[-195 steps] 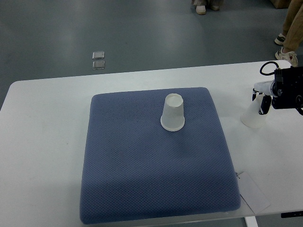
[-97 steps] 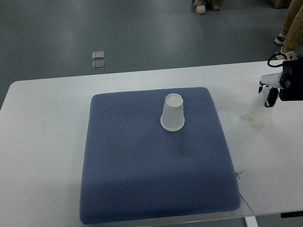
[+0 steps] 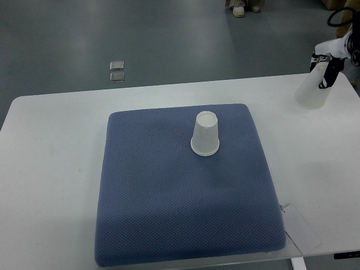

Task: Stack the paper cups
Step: 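Lift the grasped cup up and away from the table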

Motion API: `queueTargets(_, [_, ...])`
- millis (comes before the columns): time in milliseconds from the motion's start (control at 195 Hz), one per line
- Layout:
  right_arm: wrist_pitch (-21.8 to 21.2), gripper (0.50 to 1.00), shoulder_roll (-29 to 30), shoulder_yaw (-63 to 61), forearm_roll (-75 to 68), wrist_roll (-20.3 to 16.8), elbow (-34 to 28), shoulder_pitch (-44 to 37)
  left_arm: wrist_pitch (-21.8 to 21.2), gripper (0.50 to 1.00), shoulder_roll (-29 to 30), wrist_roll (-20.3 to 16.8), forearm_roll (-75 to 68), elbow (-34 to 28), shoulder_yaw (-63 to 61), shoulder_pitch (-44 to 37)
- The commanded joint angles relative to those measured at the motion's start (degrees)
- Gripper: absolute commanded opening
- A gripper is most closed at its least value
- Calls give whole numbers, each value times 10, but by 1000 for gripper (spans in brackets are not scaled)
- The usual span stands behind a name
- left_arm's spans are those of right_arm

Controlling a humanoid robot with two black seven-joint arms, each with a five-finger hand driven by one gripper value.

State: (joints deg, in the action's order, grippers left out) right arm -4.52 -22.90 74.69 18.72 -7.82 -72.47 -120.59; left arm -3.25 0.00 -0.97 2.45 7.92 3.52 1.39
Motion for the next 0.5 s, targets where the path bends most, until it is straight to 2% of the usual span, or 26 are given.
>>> queueTargets(0, [-46, 639, -1, 3, 0, 1, -19, -76, 0, 1000, 0, 0, -1, 0, 0, 0])
queueTargets(236, [-125, 639, 2, 2, 1, 0, -34, -199, 0, 1000, 0, 0, 0, 0, 0, 0])
queueTargets(493, [-156, 637, 5, 3, 14, 0, -36, -244, 0, 1000, 0, 0, 0, 0, 0, -1])
